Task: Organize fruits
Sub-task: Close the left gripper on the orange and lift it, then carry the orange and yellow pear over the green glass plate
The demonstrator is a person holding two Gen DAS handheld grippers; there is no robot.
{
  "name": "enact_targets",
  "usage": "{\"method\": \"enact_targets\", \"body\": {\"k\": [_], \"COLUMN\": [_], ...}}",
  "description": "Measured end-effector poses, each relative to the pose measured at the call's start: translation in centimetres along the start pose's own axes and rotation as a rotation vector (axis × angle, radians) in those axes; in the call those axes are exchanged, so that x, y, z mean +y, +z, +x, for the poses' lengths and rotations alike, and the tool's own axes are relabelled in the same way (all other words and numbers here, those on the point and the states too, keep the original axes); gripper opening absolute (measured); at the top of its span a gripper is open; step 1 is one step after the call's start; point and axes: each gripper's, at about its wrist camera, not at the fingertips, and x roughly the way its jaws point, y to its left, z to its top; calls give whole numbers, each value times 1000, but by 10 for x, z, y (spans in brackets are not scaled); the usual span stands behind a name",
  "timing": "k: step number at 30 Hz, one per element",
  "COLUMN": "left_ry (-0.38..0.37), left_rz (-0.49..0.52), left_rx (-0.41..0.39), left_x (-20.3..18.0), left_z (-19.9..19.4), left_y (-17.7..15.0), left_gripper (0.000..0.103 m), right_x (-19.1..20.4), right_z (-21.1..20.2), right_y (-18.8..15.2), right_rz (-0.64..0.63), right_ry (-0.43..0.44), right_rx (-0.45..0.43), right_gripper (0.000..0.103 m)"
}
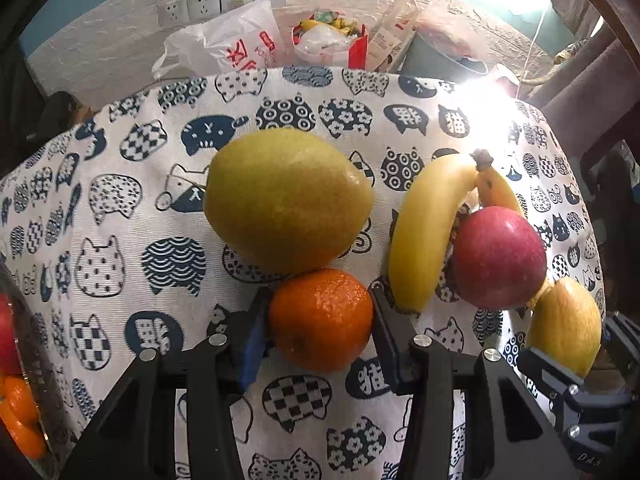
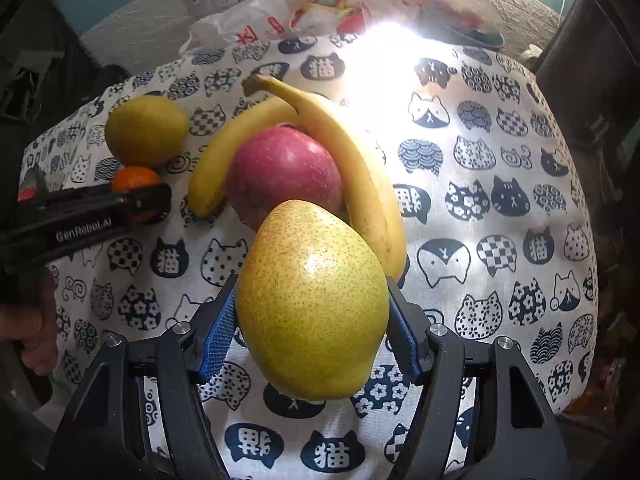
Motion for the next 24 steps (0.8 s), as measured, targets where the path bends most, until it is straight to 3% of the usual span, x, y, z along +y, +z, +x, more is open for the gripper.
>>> {"method": "enact_targets", "body": {"k": [11, 24], "left_ry": [18, 57], "left_rz": [-28, -102], "left_rx": [-67, -138], "left_x": [16, 73], "left_z": [-46, -105], "left_y": [-10, -35], "left_gripper": [49, 49], "right_x": [17, 76], "right_z": [-17, -32], "right_y": [9, 25], "right_rz": [-27, -117], "right_ry": [7, 53], "right_rx": [-41, -81], "right_gripper": [68, 68]}}
